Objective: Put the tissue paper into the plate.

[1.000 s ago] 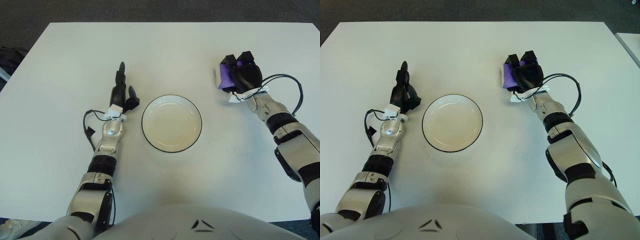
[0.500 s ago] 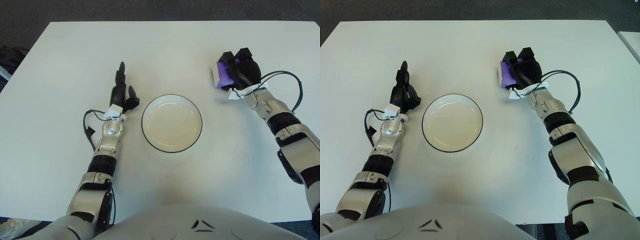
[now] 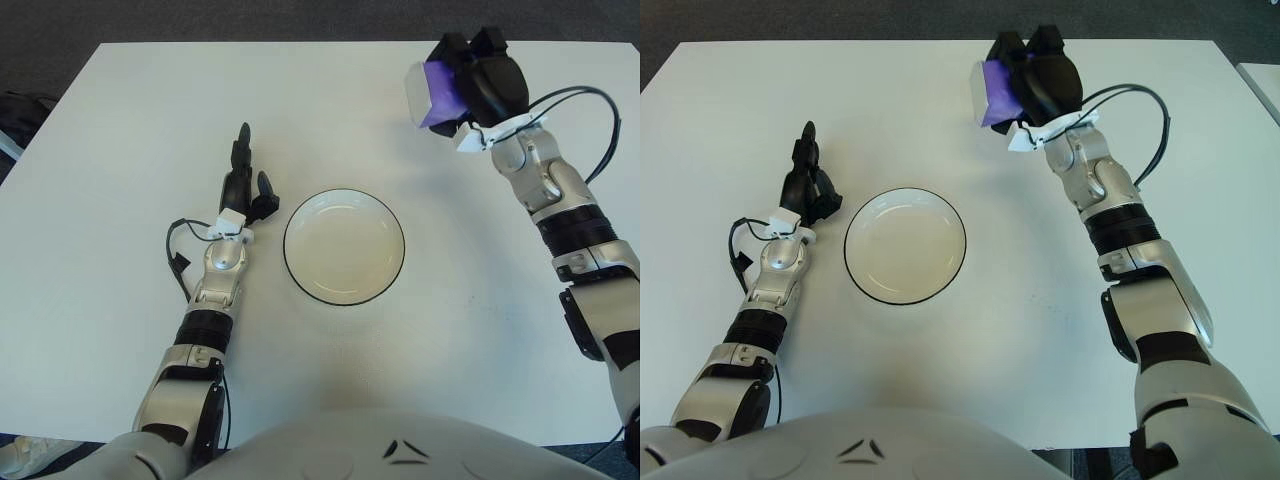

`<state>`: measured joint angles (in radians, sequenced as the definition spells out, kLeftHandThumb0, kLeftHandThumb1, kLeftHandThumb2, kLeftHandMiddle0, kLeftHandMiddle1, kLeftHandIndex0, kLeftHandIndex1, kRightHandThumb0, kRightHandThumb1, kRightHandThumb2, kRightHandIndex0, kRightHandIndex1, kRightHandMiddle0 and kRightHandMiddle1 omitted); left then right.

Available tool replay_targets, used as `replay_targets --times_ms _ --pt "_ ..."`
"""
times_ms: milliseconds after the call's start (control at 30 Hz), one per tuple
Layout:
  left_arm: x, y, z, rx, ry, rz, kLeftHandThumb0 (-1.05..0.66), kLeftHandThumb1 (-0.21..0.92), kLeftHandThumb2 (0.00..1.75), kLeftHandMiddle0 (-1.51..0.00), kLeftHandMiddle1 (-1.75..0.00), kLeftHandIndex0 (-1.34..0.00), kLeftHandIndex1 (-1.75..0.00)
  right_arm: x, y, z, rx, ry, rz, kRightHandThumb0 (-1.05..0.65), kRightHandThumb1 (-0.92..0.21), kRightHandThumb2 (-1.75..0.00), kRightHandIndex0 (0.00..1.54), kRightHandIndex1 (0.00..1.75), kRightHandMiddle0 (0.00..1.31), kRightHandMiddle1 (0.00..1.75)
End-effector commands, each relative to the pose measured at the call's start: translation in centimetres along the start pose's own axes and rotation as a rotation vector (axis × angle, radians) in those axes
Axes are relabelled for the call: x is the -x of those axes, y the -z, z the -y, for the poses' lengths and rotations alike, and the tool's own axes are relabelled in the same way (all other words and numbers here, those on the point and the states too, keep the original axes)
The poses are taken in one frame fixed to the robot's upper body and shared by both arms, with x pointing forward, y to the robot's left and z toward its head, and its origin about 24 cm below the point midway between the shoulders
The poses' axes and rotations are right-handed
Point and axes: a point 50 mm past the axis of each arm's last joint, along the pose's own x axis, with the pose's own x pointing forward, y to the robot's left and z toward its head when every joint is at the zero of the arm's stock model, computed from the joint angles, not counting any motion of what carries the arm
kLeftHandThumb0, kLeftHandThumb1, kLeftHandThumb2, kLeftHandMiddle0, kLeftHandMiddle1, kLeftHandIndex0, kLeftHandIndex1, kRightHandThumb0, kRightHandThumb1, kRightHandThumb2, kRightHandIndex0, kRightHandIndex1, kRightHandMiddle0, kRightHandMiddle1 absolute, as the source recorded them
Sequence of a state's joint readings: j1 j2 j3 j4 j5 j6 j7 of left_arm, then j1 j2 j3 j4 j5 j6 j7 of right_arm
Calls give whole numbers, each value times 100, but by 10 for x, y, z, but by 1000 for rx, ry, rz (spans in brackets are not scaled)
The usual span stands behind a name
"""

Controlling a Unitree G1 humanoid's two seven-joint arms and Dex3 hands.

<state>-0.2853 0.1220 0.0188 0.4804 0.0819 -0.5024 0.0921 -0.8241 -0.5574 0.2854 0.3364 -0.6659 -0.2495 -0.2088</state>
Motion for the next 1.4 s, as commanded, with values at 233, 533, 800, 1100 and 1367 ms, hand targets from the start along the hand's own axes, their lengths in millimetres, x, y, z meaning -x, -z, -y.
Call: replay_targets --times_ms 233,533,800,1100,1367 --pt "45 43 3 -16 24 -227 -78 92 109 -5 0 0 -12 -7 -28 23 -100 96 82 0 -8 -158 82 169 55 175" --pt "45 44 5 -3 4 -229 -77 92 109 -6 0 0 -11 0 -43 26 -188 96 104 0 -6 -160 83 169 56 175" --pt "46 43 5 -3 -2 -224 -76 92 109 -5 0 0 -11 20 -74 19 -339 54 165 0 -5 -161 83 170 57 175" --pt "46 43 5 -9 9 -213 -77 92 110 -5 0 0 -12 50 -104 19 -446 -31 278 0 -4 -163 84 170 58 175" --pt "46 48 2 -81 37 -234 -83 92 112 -2 0 0 -11 67 -120 17 -498 -223 361 0 -3 -164 84 172 59 175"
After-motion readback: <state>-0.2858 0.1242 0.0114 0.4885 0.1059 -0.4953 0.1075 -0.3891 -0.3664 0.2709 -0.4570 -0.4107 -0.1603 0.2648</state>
